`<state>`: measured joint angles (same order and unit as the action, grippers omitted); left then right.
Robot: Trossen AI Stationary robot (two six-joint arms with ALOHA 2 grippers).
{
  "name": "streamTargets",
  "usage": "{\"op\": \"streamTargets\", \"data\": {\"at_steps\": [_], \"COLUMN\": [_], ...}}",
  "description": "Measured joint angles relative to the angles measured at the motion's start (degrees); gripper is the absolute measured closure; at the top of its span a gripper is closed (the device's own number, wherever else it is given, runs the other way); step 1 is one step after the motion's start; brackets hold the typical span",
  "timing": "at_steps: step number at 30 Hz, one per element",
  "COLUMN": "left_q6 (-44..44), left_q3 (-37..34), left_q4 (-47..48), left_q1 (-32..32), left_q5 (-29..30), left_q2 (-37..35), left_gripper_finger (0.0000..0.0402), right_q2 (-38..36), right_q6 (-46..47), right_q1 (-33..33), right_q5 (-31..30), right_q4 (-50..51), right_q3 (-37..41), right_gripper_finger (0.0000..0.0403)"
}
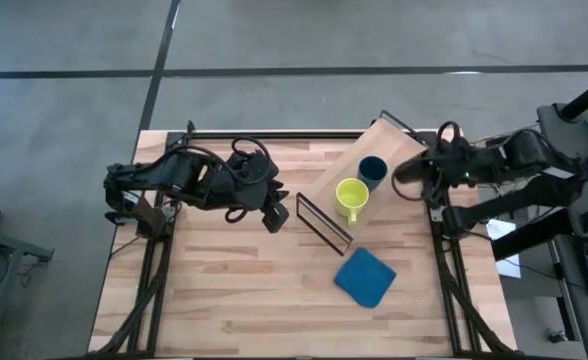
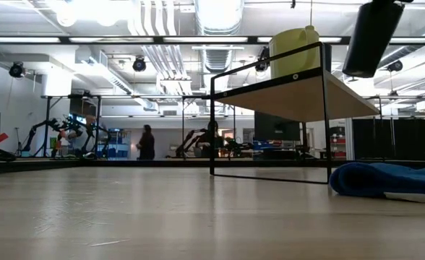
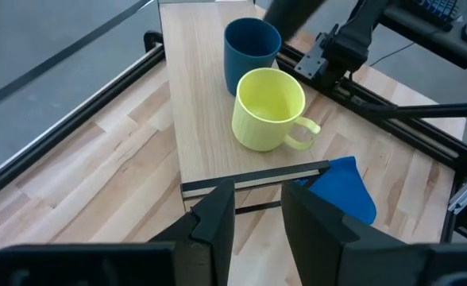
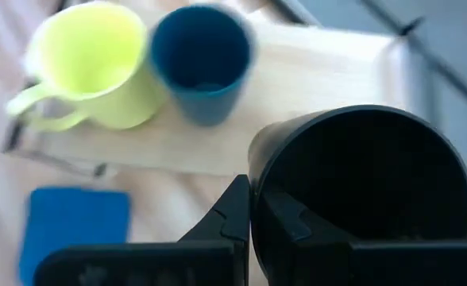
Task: Stack small to large cups/mugs on shelf
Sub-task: Put the black cup on the shelf
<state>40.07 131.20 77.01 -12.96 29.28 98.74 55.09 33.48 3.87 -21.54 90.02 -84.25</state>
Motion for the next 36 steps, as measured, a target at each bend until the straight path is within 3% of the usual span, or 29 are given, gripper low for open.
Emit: {"op": "streamTargets", "data": {"at_steps": [8,23,29,36], "left_q6": [0.0,-0.04,-0.04,-0.04], "left_q3": [0.0,-0.02,-0.02,-0.2], "left_q4": [0.0,0.0,0.0,0.0], "left_q1": [0.29,1.12,1.12,1.12], "left_q5": [0.13,0.2,0.18,0.17], "left_q2": [0.0,0.0,0.0,0.0], "left_gripper_finger": [0.0311,0.0311,0.0311,0.0311], "right_q2": [1.09,12.13,15.52,15.45], "right_q6": [-13.57,-34.42,-35.63,-35.36], "right_q1": [-13.4,-34.31,-40.4,-45.6], "right_q5": [-3.67,13.12,18.57,19.5], "right_q4": [0.05,-0.06,-0.06,0.06], "right_q3": [-3.92,-22.78,-21.28,-15.02], "right_gripper_finger": [0.0394,0.0394,0.0394,0.0394]}}
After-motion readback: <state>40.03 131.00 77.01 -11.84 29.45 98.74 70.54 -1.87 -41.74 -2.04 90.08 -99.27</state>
